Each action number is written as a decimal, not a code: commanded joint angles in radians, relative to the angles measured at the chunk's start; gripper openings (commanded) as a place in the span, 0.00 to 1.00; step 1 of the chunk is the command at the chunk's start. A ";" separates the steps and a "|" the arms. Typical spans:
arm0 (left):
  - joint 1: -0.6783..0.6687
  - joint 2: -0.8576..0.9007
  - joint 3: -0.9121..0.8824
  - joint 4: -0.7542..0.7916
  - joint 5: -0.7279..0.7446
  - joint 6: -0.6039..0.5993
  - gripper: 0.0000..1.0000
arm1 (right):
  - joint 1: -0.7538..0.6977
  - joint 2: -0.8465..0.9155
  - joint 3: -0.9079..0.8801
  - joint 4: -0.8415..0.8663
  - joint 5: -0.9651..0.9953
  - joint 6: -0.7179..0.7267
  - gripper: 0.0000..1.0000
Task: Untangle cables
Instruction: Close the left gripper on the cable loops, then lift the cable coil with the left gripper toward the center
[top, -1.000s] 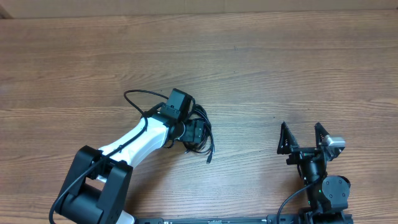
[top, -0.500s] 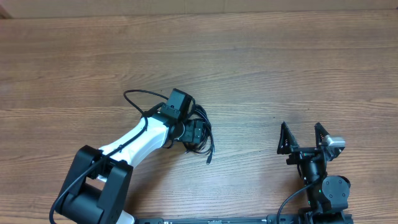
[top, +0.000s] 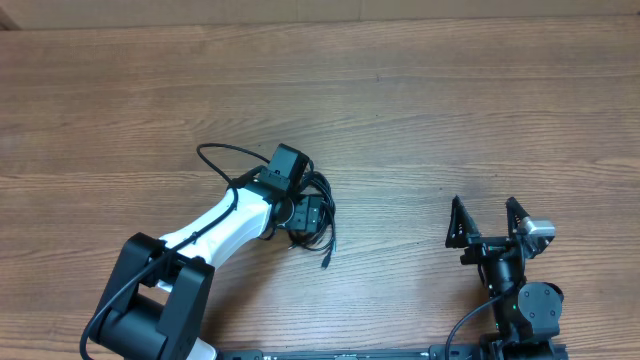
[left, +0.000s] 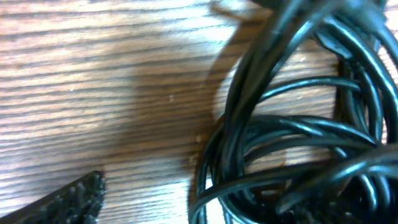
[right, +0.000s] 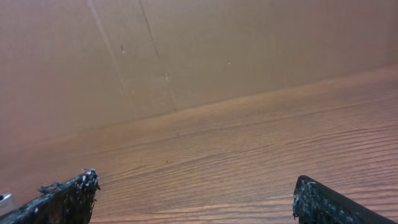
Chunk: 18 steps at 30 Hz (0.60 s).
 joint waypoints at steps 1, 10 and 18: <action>-0.006 0.039 -0.017 -0.020 -0.048 0.067 0.88 | 0.000 -0.011 -0.011 0.003 -0.005 0.003 1.00; -0.006 0.039 -0.017 -0.003 -0.048 0.140 0.31 | 0.000 -0.010 -0.011 0.003 -0.005 0.003 1.00; -0.006 0.038 -0.017 0.026 -0.047 0.171 0.04 | 0.000 -0.011 -0.011 0.003 -0.005 0.003 1.00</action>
